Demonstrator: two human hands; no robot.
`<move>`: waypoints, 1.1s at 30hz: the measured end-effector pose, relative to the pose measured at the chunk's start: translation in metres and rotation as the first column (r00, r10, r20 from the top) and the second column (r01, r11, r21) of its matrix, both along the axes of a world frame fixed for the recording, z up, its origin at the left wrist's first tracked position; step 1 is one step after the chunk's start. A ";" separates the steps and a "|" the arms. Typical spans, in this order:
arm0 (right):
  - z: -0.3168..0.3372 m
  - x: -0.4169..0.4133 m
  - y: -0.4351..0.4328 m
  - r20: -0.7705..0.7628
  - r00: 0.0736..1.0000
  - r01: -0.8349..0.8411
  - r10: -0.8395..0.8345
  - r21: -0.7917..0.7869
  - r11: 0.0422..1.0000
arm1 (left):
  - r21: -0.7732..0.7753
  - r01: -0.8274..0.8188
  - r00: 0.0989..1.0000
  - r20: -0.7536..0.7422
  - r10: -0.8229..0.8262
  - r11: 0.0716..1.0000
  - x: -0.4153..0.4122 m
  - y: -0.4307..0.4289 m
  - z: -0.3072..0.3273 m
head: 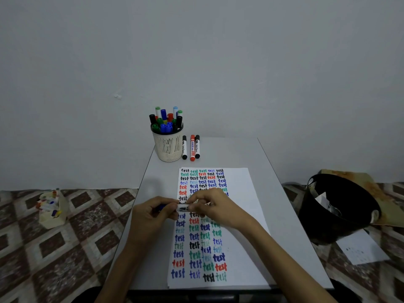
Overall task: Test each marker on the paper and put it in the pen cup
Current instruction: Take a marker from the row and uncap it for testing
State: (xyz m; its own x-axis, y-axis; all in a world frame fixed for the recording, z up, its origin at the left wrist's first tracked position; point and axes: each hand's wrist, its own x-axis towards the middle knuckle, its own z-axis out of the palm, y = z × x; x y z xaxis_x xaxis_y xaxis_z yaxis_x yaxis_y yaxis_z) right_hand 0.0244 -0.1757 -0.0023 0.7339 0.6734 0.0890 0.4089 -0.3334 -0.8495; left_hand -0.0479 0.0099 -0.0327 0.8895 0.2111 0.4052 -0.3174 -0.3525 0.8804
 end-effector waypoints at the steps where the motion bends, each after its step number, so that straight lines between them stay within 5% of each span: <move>1: 0.001 0.001 0.001 -0.004 1.000 -0.012 0.012 -0.005 1.000 | 0.017 -0.001 1.000 0.009 0.000 1.000 0.000 0.000 0.000; 8: -0.006 0.000 -0.005 -0.070 0.997 -0.019 0.021 0.033 0.999 | 0.053 0.051 0.997 0.053 -0.054 0.997 0.000 -0.002 0.000; 13: -0.003 0.004 0.000 0.058 0.997 -0.046 0.050 -0.058 0.997 | -0.084 0.048 0.998 0.051 -0.044 0.995 0.003 -0.002 -0.003; 16: 0.009 0.023 0.011 0.120 0.990 0.088 -0.076 -0.096 0.991 | -0.099 -0.015 1.000 -0.026 0.013 0.995 0.006 -0.005 -0.004; 20: 0.036 0.058 0.030 0.099 0.936 0.328 -0.337 0.100 0.939 | 0.132 -0.103 0.989 -0.090 0.116 0.986 0.011 -0.003 -0.013; 25: 0.086 0.099 0.071 0.152 0.829 0.426 -0.538 0.451 0.784 | 0.515 -0.098 0.979 -0.105 0.176 0.851 0.017 -0.004 -0.026; 29: 0.122 0.123 0.107 0.185 0.784 0.375 -0.593 0.621 0.689 | 0.613 -0.077 0.976 -0.114 0.185 0.786 0.017 -0.007 -0.025; 33: 0.132 0.140 0.132 0.367 0.702 0.329 -0.611 0.593 0.735 | 0.609 -0.087 0.974 -0.112 0.195 0.788 0.019 -0.007 -0.027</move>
